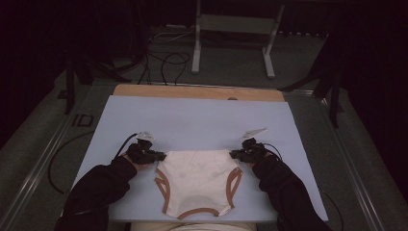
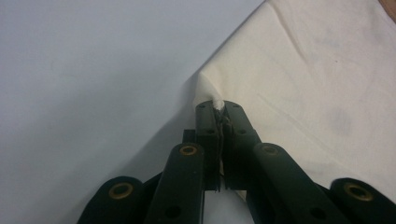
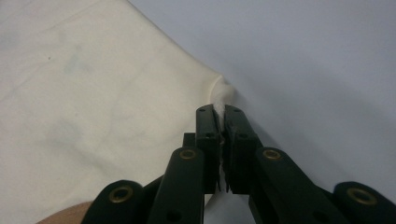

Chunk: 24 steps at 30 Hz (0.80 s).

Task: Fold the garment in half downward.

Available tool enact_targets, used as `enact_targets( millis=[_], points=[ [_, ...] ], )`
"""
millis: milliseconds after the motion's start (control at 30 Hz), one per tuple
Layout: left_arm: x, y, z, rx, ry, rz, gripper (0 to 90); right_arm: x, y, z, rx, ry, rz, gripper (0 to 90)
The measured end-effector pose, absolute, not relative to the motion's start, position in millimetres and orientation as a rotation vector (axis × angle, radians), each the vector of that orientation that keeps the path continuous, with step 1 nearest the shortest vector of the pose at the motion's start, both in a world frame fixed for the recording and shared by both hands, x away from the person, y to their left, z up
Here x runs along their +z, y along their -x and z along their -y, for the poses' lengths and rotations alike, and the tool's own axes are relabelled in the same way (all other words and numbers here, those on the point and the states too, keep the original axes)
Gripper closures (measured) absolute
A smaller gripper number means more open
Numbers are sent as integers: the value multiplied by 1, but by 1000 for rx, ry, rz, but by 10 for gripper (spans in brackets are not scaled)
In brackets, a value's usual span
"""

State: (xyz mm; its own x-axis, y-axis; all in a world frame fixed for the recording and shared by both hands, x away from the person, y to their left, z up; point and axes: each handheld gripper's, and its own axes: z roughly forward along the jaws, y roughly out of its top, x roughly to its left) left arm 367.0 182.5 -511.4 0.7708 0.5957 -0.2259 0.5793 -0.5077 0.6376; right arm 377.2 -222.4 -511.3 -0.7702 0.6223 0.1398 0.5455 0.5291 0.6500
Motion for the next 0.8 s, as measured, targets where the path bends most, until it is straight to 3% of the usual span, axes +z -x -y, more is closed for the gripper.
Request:
enact_targets(
  millis=[800],
  points=[
    [-503, -410, -176, 133, -2152, -906, 881, -493, -405, 233, 1109, -1091, -2542, 862]
  ],
)
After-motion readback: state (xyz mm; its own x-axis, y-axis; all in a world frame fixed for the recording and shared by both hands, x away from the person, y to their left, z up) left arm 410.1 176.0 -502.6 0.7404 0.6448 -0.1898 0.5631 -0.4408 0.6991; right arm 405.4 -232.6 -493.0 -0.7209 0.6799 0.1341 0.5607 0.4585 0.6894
